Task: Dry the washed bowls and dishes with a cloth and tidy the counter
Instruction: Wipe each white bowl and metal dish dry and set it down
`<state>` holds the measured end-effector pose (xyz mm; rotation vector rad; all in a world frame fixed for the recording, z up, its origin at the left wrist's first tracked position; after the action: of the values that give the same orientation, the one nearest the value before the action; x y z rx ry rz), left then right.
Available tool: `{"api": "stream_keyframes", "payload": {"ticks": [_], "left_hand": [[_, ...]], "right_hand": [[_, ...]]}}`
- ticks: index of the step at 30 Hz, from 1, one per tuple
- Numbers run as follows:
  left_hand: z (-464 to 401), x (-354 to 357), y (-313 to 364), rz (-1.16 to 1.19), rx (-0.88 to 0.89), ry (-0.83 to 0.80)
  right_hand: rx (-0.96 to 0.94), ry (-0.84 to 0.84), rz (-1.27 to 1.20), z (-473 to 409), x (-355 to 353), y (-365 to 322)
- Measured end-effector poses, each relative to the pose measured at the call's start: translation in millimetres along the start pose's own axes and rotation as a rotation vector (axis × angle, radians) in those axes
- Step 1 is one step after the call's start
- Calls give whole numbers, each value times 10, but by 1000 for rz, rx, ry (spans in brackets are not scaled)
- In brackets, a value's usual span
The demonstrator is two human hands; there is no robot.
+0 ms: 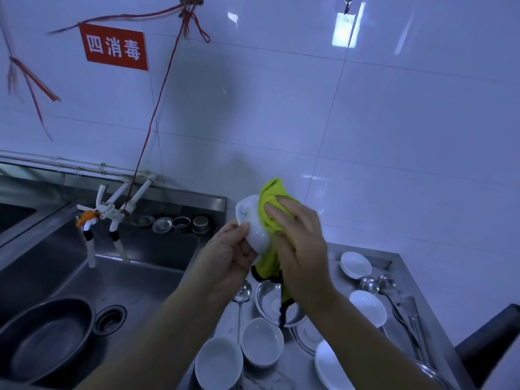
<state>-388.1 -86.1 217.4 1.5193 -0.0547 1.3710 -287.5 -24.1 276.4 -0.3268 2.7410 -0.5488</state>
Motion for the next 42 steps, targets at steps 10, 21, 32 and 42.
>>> {"api": "stream_keyframes", "payload": {"ticks": [10,21,32,42], "left_hand": [[116,8,-35,202,-166,63],[-21,-47,-198,-132,-137,-91],[-281,218,-1489,-880,-51,-409],[-524,-207,-3063,-1722,289,-616]], "right_hand": [[-257,48,154,415,66,-8],[480,74,-292,336,-233,639],[494,-216,220,785,-1086,1378],[601,73,365,1615,-2214,1888]]}}
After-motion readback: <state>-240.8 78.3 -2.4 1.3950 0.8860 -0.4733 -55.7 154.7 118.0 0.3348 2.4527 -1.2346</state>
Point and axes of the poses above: each hand's wrist, its own z-axis away from the middle knuckle, its own x-axis out of the palm, y = z × x, the point moved 7 cm from there along -z, towards the middle knuckle, and after that the axes turned 8 degrees about y, right-handed, at the moved point
